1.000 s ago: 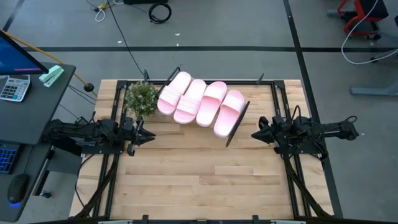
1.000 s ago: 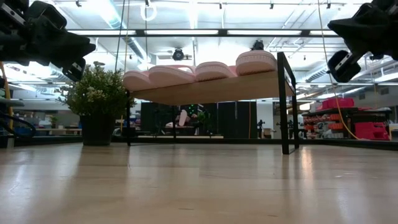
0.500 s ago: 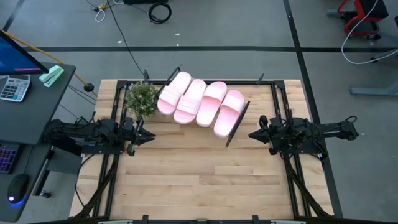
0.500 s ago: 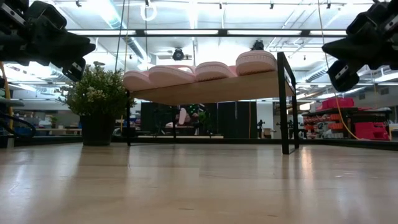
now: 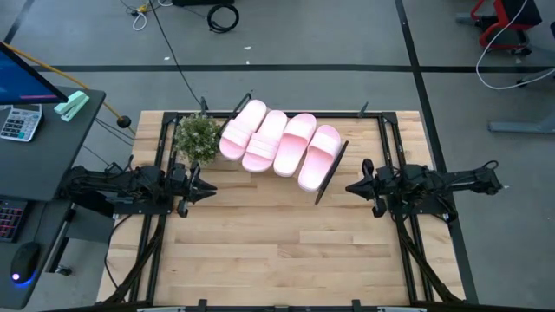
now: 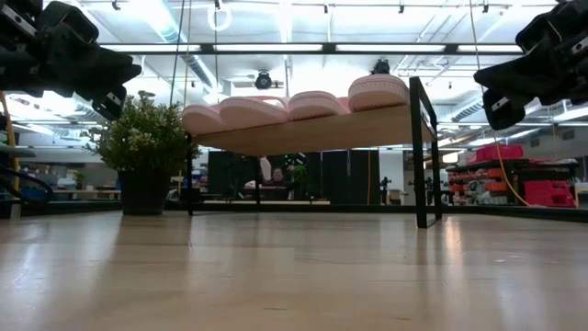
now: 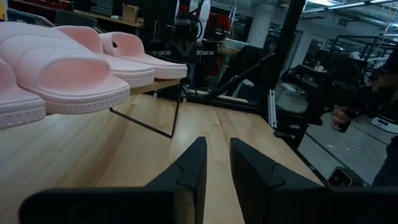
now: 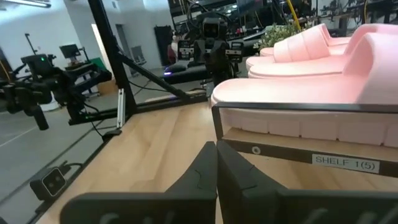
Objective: Pick and place slides into the shelf
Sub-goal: Return to Home Position
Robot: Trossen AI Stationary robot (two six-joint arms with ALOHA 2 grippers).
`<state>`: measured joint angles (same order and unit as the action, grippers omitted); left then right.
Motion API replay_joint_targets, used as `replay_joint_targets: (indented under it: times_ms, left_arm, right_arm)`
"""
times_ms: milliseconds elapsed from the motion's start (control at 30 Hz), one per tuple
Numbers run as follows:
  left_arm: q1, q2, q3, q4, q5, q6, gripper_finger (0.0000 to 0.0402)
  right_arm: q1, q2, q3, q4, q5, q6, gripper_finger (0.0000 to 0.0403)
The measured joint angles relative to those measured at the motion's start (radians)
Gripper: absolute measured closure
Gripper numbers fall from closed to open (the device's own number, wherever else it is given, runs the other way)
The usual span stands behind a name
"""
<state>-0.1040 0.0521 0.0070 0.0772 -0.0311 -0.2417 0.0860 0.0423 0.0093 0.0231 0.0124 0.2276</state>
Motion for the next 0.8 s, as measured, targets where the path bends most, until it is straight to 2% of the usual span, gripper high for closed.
replay_joint_targets:
  times_ms: [500, 800]
  left_arm:
    - [0.000, 0.000, 0.000, 0.000, 0.000, -0.001, 0.0320]
    - [0.000, 0.000, 0.000, 0.000, 0.000, -0.001, 0.0330]
  right_arm:
    - [0.000, 0.010, 0.000, -0.002, 0.000, 0.060, 0.0394]
    - [0.000, 0.010, 0.010, -0.015, 0.002, 0.060, 0.0390]
